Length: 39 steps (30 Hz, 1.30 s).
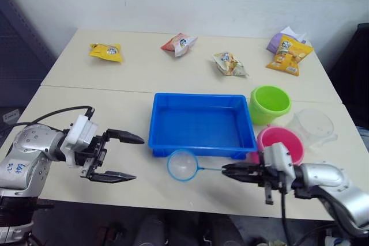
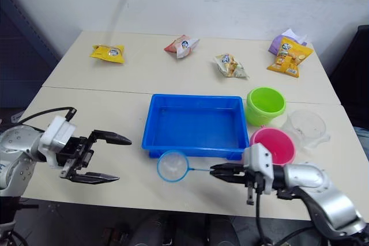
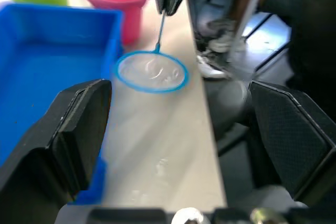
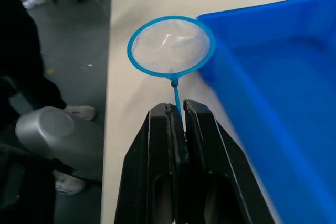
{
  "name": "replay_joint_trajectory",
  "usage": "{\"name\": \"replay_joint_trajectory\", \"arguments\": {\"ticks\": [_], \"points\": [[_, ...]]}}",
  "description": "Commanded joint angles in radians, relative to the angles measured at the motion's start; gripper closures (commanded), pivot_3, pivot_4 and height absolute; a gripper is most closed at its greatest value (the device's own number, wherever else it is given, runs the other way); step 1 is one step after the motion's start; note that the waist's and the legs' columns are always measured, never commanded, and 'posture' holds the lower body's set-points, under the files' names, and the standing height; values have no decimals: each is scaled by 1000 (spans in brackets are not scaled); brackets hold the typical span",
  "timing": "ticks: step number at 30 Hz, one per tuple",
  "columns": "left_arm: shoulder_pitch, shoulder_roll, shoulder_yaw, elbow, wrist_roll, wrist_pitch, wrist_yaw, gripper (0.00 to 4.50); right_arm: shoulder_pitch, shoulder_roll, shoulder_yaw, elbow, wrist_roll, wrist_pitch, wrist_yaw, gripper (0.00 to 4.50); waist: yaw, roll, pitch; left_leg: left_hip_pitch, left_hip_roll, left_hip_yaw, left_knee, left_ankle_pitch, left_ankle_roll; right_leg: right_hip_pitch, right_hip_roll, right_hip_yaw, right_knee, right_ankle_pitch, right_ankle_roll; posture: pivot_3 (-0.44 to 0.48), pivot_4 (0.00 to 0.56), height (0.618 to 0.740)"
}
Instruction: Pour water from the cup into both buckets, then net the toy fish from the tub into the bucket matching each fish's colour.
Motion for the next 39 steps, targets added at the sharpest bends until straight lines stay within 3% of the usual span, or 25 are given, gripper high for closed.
{"name": "replay_joint_trajectory", "arguments": {"ticks": [1,8,10,14,19,20,25,29,32,34,39], "points": [[38,1,-36,-51,48,-92,-55,8,-29,93,80,102,-124,-75,-9,4500,0,0,0,0,0,0,0,0,0,0,0,0,0,0,0,0,150,740],[74,4,-47,-78,42,-92,2,8,-100,215,158,376,-304,-273,27,4500,-2,1,1,0,0,0,-1,-1,-1,-1,0,0,0,0,-1,0,150,740],[75,13,-46,-67,54,-104,-7,8,-87,228,162,405,-293,-248,54,4500,-4,1,1,0,-1,1,-1,-1,-1,-1,0,0,1,-1,-1,0,150,740],[56,27,-41,-48,55,-111,-17,0,-84,252,149,430,-300,-272,66,2832,-6,1,1,0,0,0,-1,-1,-1,-1,0,0,2,-1,-2,0,150,740],[38,39,-23,-22,51,-95,-4,0,-67,248,110,362,-242,-272,102,236,-16,1,1,1,0,0,-1,-1,-1,-1,0,0,3,-1,-2,0,150,740],[43,40,-19,-20,46,-81,4,0,-56,235,98,335,-224,-261,116,106,-16,2,1,1,0,0,-1,-1,-2,-2,0,0,4,-1,-2,0,150,740],[134,23,30,3,118,-96,112,0,64,125,-42,151,-114,-231,141,106,-12,2,1,1,0,0,-1,-1,-1,-1,-1,0,3,-1,-2,0,150,740],[209,-20,136,68,161,-173,226,0,246,16,-261,-40,9,-161,123,106,-8,2,1,1,0,0,-2,-5,4,-1,0,-1,2,-1,-2,0,150,740],[282,-32,191,126,201,-237,257,0,382,16,-494,-52,74,-269,188,106,-3,0,0,1,0,0,-3,-5,4,-1,0,-1,1,-1,-2,0,150,740],[294,-38,199,166,240,-278,294,0,427,17,-661,-28,146,-241,181,106,-3,0,0,2,0,1,-4,-5,5,1,0,0,0,-1,-2,0,150,740],[288,-49,182,202,285,-351,333,0,483,-29,-840,86,138,-255,291,106,9,0,0,12,0,2,-9,-7,7,10,-1,1,-5,-1,-2,0,150,740]]}}
